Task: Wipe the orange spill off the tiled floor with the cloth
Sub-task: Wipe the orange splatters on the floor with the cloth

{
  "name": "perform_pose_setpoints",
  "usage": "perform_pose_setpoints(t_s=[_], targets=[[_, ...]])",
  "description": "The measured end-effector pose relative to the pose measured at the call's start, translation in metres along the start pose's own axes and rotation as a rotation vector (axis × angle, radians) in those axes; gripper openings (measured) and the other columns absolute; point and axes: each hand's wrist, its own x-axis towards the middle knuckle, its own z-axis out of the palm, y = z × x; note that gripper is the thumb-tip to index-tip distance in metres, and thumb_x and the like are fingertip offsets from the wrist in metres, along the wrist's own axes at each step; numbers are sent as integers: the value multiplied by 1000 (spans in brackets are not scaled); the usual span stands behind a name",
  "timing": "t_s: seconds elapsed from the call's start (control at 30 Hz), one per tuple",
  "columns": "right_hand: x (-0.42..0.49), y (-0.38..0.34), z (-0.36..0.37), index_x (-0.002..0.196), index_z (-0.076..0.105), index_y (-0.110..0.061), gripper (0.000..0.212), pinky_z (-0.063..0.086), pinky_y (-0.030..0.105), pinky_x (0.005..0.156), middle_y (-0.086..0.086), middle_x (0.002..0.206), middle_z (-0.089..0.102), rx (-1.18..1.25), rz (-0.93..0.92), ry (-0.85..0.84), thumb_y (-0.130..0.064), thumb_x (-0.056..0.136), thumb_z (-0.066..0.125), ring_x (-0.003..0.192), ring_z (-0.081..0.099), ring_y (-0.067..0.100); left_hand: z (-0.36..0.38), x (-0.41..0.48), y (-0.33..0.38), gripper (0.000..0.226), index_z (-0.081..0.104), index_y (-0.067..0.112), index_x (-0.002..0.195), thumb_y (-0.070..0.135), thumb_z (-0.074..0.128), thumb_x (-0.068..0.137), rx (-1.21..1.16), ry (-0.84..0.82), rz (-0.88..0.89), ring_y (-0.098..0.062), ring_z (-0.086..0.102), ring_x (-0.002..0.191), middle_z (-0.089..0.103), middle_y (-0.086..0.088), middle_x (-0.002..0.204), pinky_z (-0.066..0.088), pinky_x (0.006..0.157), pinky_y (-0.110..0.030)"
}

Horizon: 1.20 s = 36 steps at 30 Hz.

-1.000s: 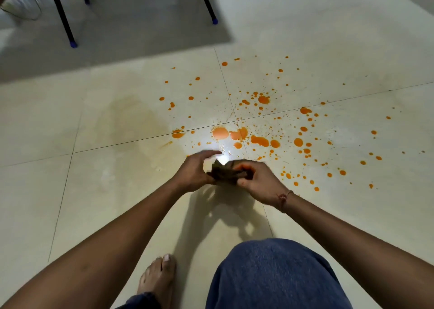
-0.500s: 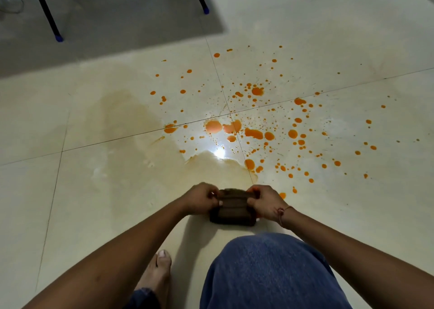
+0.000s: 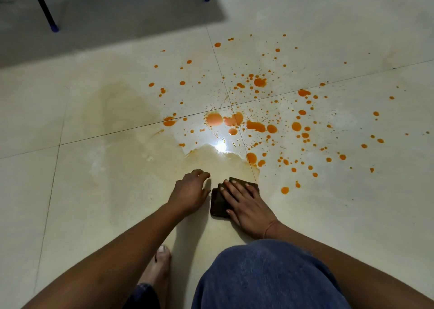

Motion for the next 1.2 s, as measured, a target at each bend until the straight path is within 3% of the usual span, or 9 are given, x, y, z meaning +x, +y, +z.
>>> perform_pose_setpoints(t_s=[0.17,0.33,0.43,0.57,0.67,0.77,0.87,1.0,1.2], targets=[[-77,31,14,156,8,-22,68,13,43,117,4,162,13,83,169,50,-53,98,25,149,16,23,2,-7,3,73,19,25,152,41,57,91,165,-142,105,-27,13,147,7,-3,163,20,115,-44],[-31,89,-11,155,19,-14,67,19,48,118,13,160,23,134,697,251,-47,97,22,148,18,28,12,13,25,98,11,29,153,60,65,78,157,-179,93,-29,1,149,-5,-2,163,14,117,-48],[4,44,3,156,16,-16,67,15,46,119,10,163,15,93,527,244,-45,96,27,150,11,25,17,19,29,101,12,29,152,62,68,74,150,-159,82,-32,0,148,-5,-2,163,16,116,-51],[-86,20,13,156,16,-21,69,15,43,117,4,164,13,130,287,153,-45,96,37,150,12,21,14,17,24,104,9,30,153,60,69,74,172,-188,93,-29,-2,149,-8,-1,163,16,117,-50],[-105,101,-1,151,29,-13,66,24,46,115,14,155,34,135,555,270,-42,92,38,142,31,33,9,19,25,106,11,28,152,60,72,72,169,-189,106,-30,-1,149,-9,-3,163,16,117,-49],[-17,140,-30,153,24,-10,71,20,49,115,17,157,28,172,867,358,-47,92,26,145,23,32,9,23,24,110,10,27,153,61,73,69,165,-192,116,-31,-1,149,-10,-4,163,17,117,-49],[49,72,-13,154,24,-14,68,14,44,116,13,159,25,112,525,311,-42,93,37,148,17,28,11,25,19,112,8,26,153,63,73,68,177,-176,138,-29,-1,149,-9,-3,163,17,117,-47],[-46,37,3,156,14,-23,71,9,38,119,1,163,9,101,182,167,-43,94,42,150,12,20,4,23,9,118,6,21,154,64,74,66,224,-136,157,-28,0,149,-9,-5,163,16,118,-45],[43,85,-26,155,17,-15,69,13,43,118,9,162,17,116,551,273,-43,95,33,149,12,23,2,24,4,126,5,18,154,63,78,62,204,-199,133,-28,0,149,-10,-3,162,21,117,-45]])
